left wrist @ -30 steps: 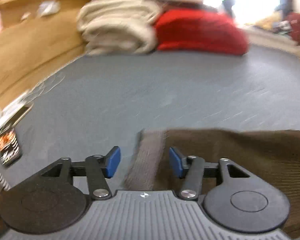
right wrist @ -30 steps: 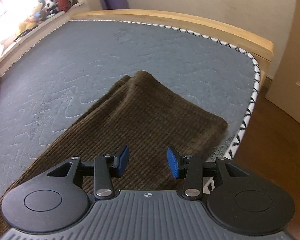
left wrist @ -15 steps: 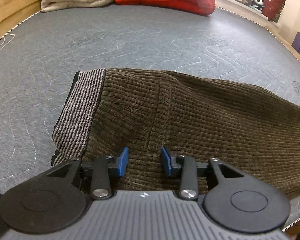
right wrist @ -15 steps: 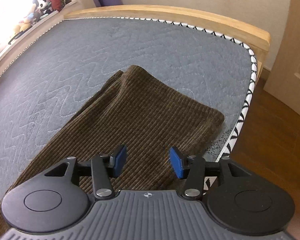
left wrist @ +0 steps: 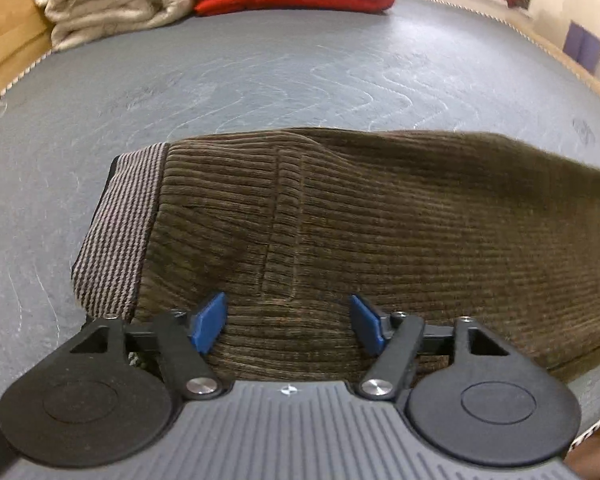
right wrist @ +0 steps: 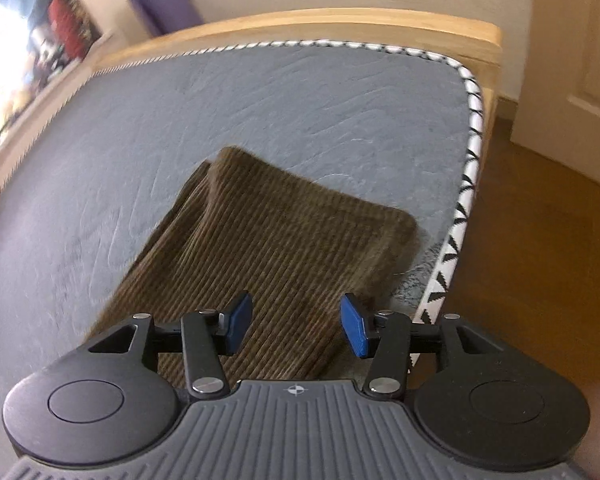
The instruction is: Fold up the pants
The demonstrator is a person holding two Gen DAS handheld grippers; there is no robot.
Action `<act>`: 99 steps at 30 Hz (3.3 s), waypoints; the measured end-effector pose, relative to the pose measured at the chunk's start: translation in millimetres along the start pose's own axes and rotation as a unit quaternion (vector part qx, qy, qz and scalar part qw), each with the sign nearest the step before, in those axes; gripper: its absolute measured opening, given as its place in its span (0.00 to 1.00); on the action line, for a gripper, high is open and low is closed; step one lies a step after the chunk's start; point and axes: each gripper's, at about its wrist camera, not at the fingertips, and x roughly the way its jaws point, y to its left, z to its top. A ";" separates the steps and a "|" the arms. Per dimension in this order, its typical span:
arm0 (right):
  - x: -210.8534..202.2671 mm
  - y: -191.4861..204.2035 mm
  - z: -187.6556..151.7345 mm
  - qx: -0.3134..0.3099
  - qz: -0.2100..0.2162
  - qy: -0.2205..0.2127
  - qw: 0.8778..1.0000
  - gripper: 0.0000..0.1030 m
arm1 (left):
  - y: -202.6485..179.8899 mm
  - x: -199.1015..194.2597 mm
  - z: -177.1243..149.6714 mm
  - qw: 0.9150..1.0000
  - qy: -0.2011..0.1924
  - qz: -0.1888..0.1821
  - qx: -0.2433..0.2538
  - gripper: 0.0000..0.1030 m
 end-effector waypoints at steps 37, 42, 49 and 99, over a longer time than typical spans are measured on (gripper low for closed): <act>-101.9 150.1 -57.3 -0.275 0.098 -0.216 0.932 0.12 | -11.0 6.9 -3.8 1.000 -0.003 -0.004 0.020 0.83; -138.8 223.0 -223.8 -0.523 0.198 -0.178 0.810 0.14 | -9.6 6.9 -4.3 1.000 -0.006 -0.007 0.020 0.83; -98.4 218.4 -382.3 -0.674 0.218 0.050 0.704 0.44 | -10.0 5.7 -8.7 1.000 -0.008 -0.008 0.023 0.83; -87.3 209.4 -372.4 -0.677 0.278 0.052 0.680 0.54 | -18.4 6.9 -12.6 0.999 -0.015 -0.005 0.040 0.87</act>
